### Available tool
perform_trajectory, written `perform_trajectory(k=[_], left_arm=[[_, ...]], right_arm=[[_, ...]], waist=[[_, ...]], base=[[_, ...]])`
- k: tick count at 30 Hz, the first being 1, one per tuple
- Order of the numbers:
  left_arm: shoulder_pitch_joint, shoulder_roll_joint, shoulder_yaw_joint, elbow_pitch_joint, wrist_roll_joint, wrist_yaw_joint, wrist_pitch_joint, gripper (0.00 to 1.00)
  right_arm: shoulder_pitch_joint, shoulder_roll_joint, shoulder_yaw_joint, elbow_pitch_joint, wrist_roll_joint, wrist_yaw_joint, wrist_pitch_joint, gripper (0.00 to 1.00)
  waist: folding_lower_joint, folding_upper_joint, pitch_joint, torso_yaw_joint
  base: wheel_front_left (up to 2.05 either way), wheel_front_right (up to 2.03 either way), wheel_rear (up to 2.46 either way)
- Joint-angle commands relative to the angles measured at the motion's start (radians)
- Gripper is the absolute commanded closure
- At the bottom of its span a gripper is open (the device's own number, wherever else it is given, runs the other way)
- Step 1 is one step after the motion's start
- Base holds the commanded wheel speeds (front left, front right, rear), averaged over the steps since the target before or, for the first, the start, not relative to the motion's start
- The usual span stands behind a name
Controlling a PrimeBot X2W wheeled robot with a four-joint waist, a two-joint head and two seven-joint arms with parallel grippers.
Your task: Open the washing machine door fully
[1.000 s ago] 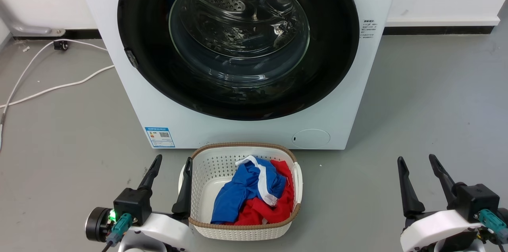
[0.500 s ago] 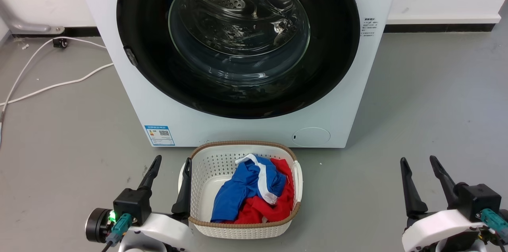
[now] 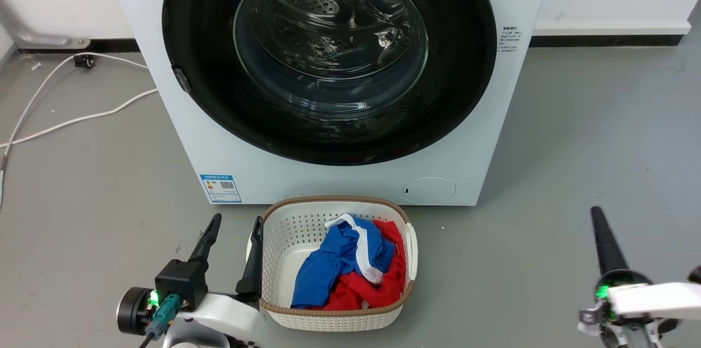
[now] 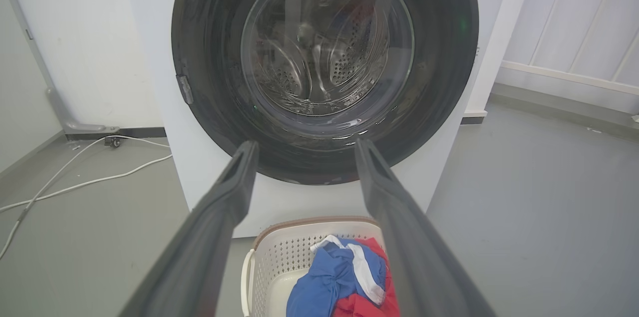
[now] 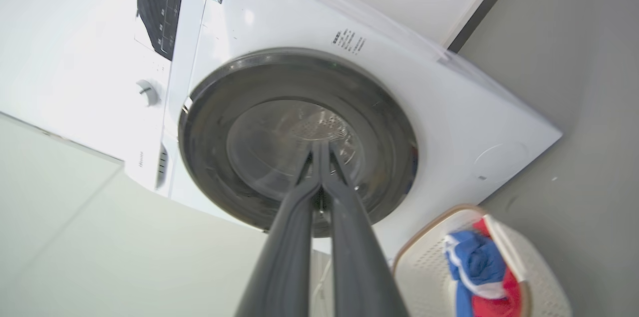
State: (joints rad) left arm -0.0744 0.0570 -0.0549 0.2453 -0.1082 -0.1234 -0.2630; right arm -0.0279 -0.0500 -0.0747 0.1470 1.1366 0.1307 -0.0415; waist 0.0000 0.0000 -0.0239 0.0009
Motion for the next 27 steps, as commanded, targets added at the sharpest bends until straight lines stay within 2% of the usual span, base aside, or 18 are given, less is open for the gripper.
perform_trajectory(k=[1,4,8,11,17,27], left_arm=[[-0.011,-0.001,0.001,-0.002,0.002,-0.001,-0.003,0.00],[-0.009,-0.001,0.002,-0.008,0.004,-0.001,-0.003,0.00],[-0.012,-0.003,0.005,-0.014,0.005,0.001,-0.003,0.00],[-0.016,-0.003,0.000,-0.027,0.008,0.001,-0.003,0.00],[-0.047,-0.005,-0.014,-0.079,0.009,0.010,-0.003,0.00],[-0.132,-0.007,-0.055,-0.157,-0.005,0.032,-0.003,0.00]], right_arm=[[-0.010,-0.001,-0.009,-0.005,0.029,0.000,0.005,1.00],[-0.019,-0.001,-0.046,-0.022,0.287,0.000,0.032,1.00],[-0.052,-0.003,-0.106,-0.017,0.464,0.000,0.082,1.00],[-0.094,-0.032,-0.134,0.017,0.523,0.000,0.108,1.00],[-0.248,-0.135,-0.148,0.130,0.575,0.000,0.133,1.00],[-0.597,-0.292,-0.053,0.376,0.619,0.000,0.208,1.00]], waist=[[0.0000,0.0000,0.000,0.000],[0.0000,0.0000,0.002,-0.003],[0.0000,0.0000,0.011,-0.008],[0.0000,0.0000,0.024,-0.008],[0.0000,0.0000,0.103,-0.001],[0.0000,0.0000,0.265,0.027]], base=[[0.00,0.00,0.00],[0.00,0.00,0.00],[0.00,0.00,0.00],[0.00,0.00,0.00],[0.00,0.00,0.00],[0.00,0.00,0.00]])
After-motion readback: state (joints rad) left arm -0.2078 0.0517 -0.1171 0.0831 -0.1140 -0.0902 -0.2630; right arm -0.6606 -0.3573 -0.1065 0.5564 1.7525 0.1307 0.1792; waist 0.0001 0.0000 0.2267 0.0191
